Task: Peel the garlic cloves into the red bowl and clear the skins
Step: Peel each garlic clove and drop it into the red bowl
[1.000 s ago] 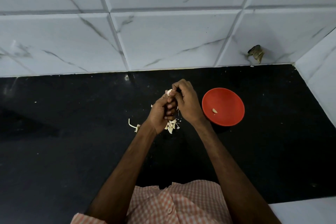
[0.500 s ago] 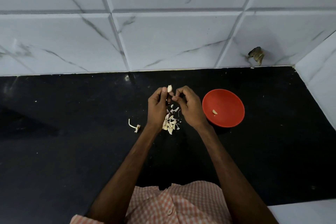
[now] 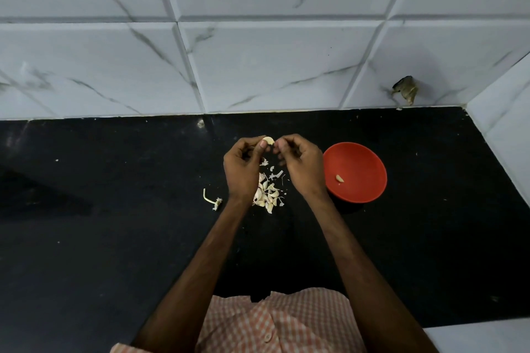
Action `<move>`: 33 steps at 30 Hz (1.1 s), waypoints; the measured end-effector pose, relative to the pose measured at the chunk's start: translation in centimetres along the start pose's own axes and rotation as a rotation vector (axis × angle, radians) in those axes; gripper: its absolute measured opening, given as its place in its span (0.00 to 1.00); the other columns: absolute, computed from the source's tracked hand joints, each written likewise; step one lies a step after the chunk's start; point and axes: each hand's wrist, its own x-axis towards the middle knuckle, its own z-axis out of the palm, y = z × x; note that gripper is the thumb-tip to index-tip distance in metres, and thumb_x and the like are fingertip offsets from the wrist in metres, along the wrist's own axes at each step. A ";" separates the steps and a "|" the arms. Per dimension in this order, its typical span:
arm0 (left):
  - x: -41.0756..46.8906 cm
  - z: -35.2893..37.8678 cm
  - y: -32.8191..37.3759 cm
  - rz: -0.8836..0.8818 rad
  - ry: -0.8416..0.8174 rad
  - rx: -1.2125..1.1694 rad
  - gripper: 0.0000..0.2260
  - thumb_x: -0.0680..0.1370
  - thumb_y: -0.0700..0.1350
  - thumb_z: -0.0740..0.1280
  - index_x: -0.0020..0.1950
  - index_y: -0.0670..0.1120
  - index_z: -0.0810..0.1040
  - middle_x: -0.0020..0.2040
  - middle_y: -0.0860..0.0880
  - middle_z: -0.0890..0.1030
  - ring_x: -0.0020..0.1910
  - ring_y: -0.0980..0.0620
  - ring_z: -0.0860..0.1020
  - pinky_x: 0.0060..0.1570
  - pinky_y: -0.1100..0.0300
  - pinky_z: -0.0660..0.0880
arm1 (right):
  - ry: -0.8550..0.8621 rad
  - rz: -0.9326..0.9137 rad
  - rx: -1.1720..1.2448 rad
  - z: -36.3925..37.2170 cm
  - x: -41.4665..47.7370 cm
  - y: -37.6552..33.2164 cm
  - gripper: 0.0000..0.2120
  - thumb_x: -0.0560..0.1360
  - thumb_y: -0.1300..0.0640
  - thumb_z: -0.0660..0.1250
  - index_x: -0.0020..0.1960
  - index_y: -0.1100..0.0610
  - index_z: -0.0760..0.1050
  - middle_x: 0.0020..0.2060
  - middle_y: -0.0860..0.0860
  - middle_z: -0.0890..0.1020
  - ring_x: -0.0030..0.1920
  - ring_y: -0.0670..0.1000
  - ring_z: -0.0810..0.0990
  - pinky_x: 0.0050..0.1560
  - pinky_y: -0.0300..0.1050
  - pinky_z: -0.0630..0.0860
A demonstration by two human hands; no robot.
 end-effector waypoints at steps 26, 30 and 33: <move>-0.5 0.4 0.8 -0.360 -0.291 -0.228 0.08 0.81 0.35 0.65 0.42 0.43 0.76 0.36 0.47 0.82 0.20 0.58 0.67 0.19 0.67 0.61 | 0.253 0.543 0.392 1.4 0.4 -1.1 0.14 0.81 0.60 0.68 0.36 0.57 0.78 0.26 0.48 0.79 0.26 0.43 0.76 0.25 0.36 0.69; -0.6 0.2 0.8 -0.440 -0.318 -0.276 0.08 0.82 0.36 0.65 0.43 0.43 0.76 0.36 0.48 0.82 0.20 0.59 0.65 0.19 0.68 0.59 | 0.234 0.658 0.420 1.3 0.3 -1.4 0.14 0.81 0.61 0.66 0.37 0.54 0.78 0.29 0.49 0.79 0.26 0.43 0.75 0.22 0.34 0.65; -0.6 0.0 0.8 -0.480 -0.328 -0.306 0.08 0.82 0.38 0.64 0.44 0.43 0.77 0.36 0.49 0.81 0.21 0.60 0.65 0.19 0.69 0.59 | 0.219 0.670 0.455 1.5 0.2 -1.7 0.15 0.81 0.63 0.64 0.37 0.53 0.78 0.30 0.50 0.78 0.25 0.42 0.73 0.21 0.34 0.62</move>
